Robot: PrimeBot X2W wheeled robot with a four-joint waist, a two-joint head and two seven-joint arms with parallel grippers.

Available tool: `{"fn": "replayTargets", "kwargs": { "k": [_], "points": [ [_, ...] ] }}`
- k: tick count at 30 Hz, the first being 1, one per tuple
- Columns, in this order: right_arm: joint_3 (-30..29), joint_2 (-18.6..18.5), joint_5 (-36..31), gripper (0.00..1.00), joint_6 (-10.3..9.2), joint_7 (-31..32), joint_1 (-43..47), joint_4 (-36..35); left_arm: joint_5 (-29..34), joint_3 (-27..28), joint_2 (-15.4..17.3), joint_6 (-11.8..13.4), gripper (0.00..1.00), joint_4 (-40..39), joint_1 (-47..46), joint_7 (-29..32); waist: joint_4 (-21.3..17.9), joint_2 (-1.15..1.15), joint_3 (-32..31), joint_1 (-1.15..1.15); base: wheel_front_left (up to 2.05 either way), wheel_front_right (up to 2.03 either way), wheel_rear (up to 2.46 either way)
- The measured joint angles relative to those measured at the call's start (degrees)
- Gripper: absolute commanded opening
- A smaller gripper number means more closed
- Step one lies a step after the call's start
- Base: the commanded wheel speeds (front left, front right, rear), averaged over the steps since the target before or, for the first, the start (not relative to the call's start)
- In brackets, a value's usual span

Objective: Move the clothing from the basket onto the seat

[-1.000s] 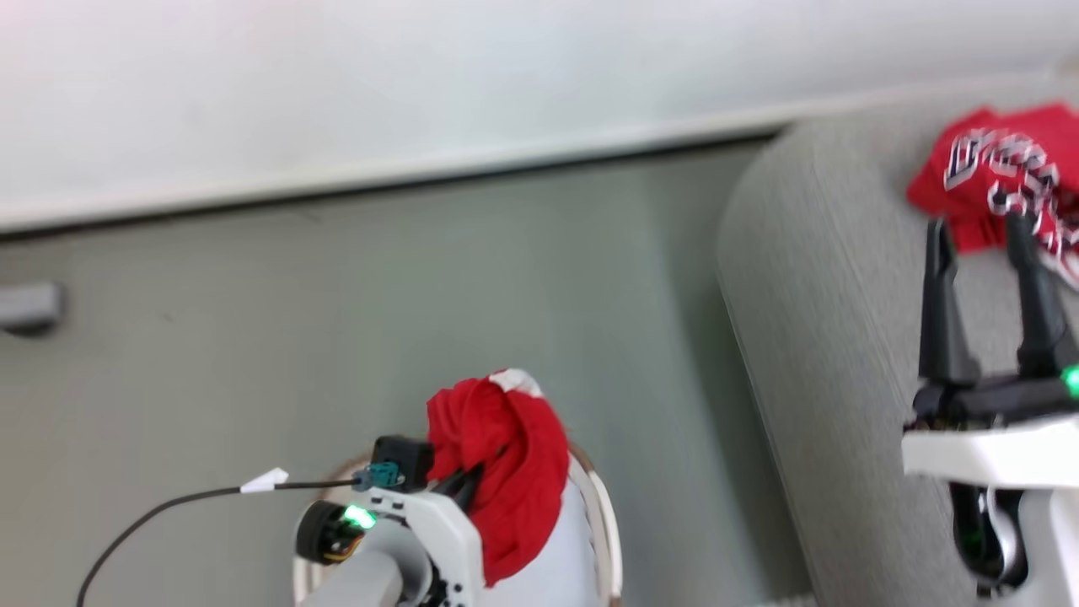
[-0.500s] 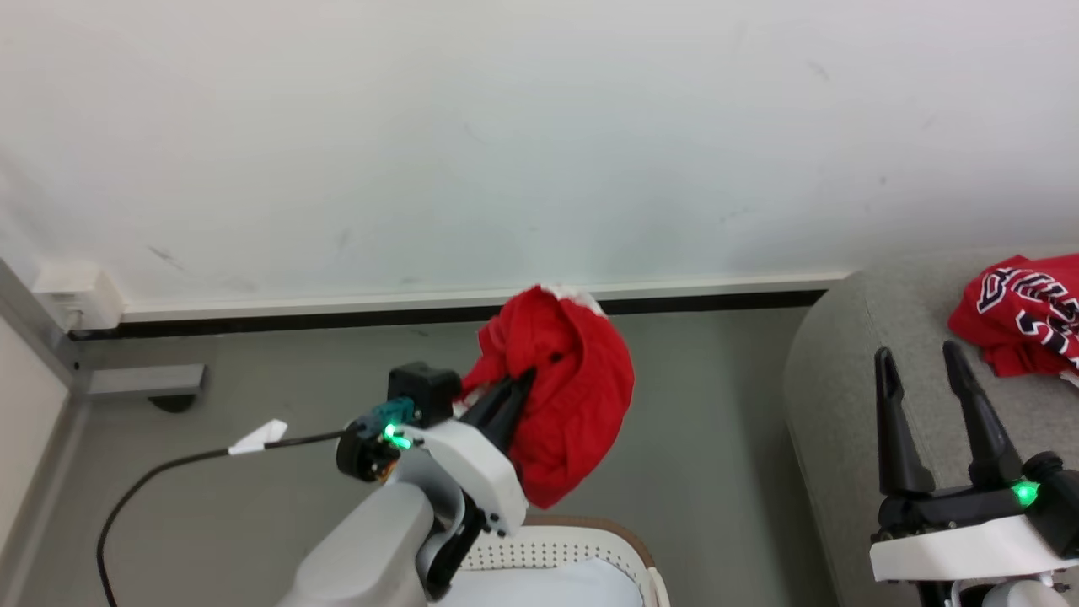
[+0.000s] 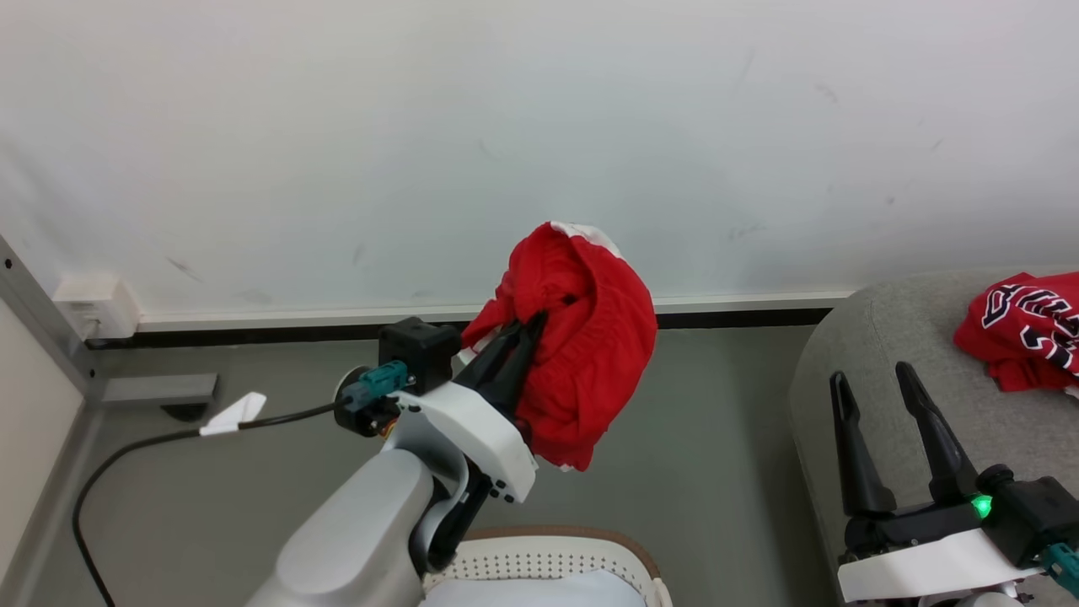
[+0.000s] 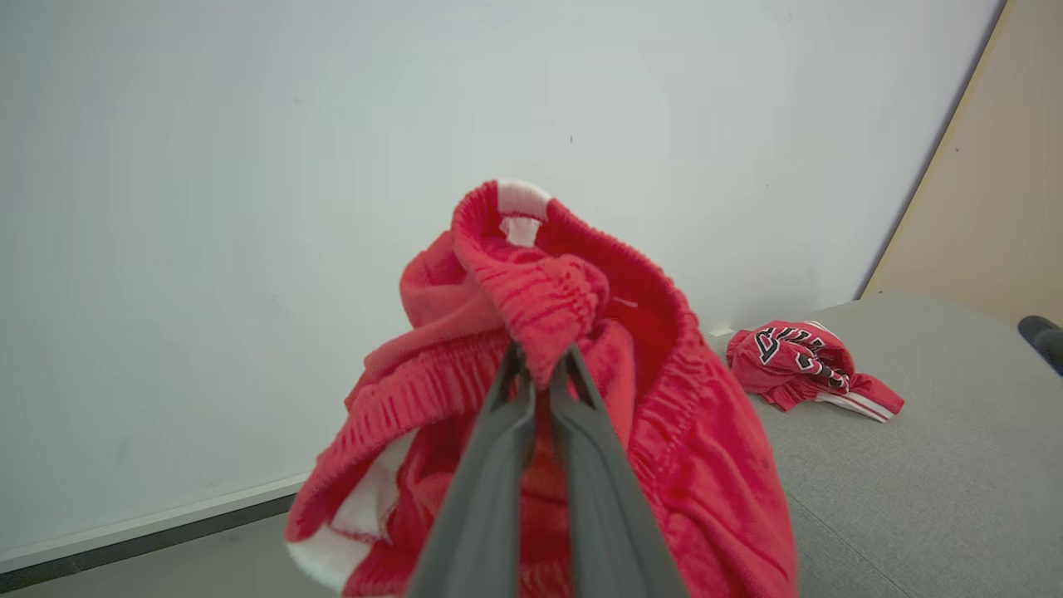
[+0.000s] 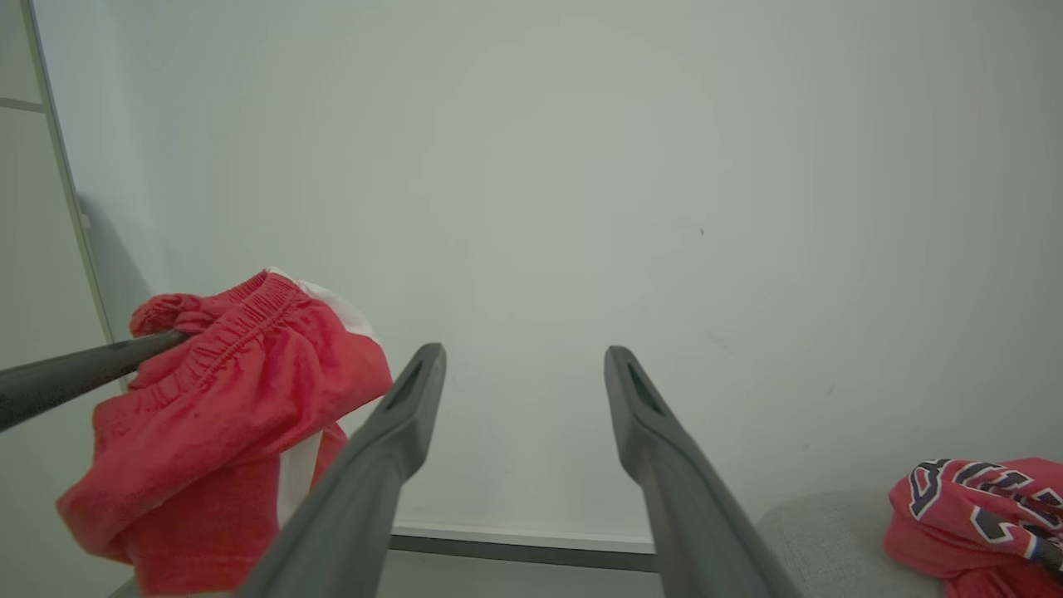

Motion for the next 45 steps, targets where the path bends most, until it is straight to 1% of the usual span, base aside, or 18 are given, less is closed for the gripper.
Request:
{"fn": "replayTargets", "kwargs": {
  "k": [3, 5, 9, 10, 14, 17, 19, 28, 32, 35, 37, 38, 39, 40, 45],
  "points": [
    [1.1, -0.2, 0.0, 1.00, 0.00, 0.0, 0.0, 0.3, 0.0, 0.0, 0.4, 1.0, 0.00, -2.8, 0.6, 0.1, 0.0, 0.00, 0.0, 0.00, 0.00, 0.00, 0.00],
    [2.9, -0.8, 0.4, 1.00, 0.00, 0.0, -0.1, 0.2, 0.1, 0.0, 0.8, 1.5, 0.00, -4.4, 1.0, 0.4, 0.0, 0.00, 0.1, 0.01, 0.00, 0.00, 0.00],
    [8.6, -2.6, 1.3, 1.00, 0.00, 0.0, -0.6, -0.2, 0.5, -0.2, 1.7, 2.5, 0.00, -7.4, 1.3, 1.0, 0.0, 0.00, 0.2, 0.01, 0.00, 0.00, 0.00],
    [11.5, -2.9, 2.5, 1.00, 0.00, 0.0, -1.1, 0.2, 0.8, -0.4, 1.9, 2.9, 0.00, -8.6, 1.5, 1.1, 0.1, -0.01, 0.3, 0.01, 0.00, 0.00, 0.00],
    [18.1, -3.4, 6.3, 1.00, 0.00, 0.0, -3.4, 1.3, 1.1, -1.0, 2.1, 3.3, 0.00, -10.6, 1.8, 1.5, 0.4, 0.00, 0.3, 0.01, 0.00, 0.00, 0.00],
    [22.3, -2.2, 13.2, 1.00, 0.00, 0.0, -4.9, 2.0, 1.4, -1.6, 1.9, 3.3, 0.00, -11.8, 2.0, 1.6, 0.9, 0.00, 0.1, 0.01, 0.00, 0.00, 0.00],
    [25.6, -2.2, 17.3, 1.00, 0.01, 0.0, -5.9, 3.3, 1.5, -2.1, 1.6, 3.3, 0.00, -12.2, 2.1, 1.5, 1.3, -0.01, 0.0, 0.01, 0.00, 0.00, 0.00],
    [35.0, -2.0, 37.6, 1.00, 0.00, 0.0, -11.9, 10.8, 1.6, -5.0, -0.4, 2.4, 0.00, -13.0, 2.6, 1.7, 4.4, -0.01, -0.6, 0.01, 0.00, 0.00, 0.00],
    [36.7, -1.9, 42.2, 1.00, 0.00, 0.0, -14.9, 12.8, 1.6, -6.0, -0.9, 1.9, 0.00, -12.9, 2.8, 2.1, 6.1, -0.01, -0.9, 0.01, 0.00, 0.00, 0.00],
    [35.8, -1.7, 42.7, 1.00, 0.00, 0.0, -16.3, 13.4, 1.4, -6.5, -1.4, 1.7, 0.00, -12.7, 3.1, 2.1, 7.5, -0.01, -1.1, 0.01, 0.00, 0.00, 0.00],
    [34.4, -1.7, 41.7, 1.00, 0.00, 0.0, -16.6, 13.9, 1.2, -6.7, -1.5, 1.7, 0.00, -12.4, 3.2, 2.1, 8.3, -0.01, -1.3, 0.01, 0.00, 0.00, 0.00],
    [33.9, -1.8, 40.9, 0.47, 0.00, 0.0, -16.7, 14.3, 1.2, -6.7, -1.5, 1.7, 0.00, -12.2, 3.3, 2.1, 8.7, -0.01, -1.3, 0.01, 0.00, 0.00, 0.00],
    [33.6, -1.8, 40.1, 0.16, 0.00, 0.0, -16.7, 14.7, 1.2, -6.7, -1.5, 1.7, 0.00, -12.1, 3.3, 2.1, 9.0, 0.00, -1.4, 0.01, 0.00, 0.00, 0.00],
    [33.4, -1.8, 39.5, 0.00, 0.00, 0.0, -16.7, 15.1, 1.2, -6.7, -1.5, 1.7, 0.00, -12.0, 3.4, 2.1, 9.3, -0.01, -1.5, 0.01, 0.00, 0.00, 0.00],
    [33.0, -1.8, 37.6, 0.00, 0.00, 0.0, -16.3, 15.4, 1.0, -6.7, -1.2, 1.8, 0.00, -11.8, 3.6, 2.1, 9.9, 0.00, -1.7, 0.01, 0.00, 0.00, 0.00]
  ]
}}
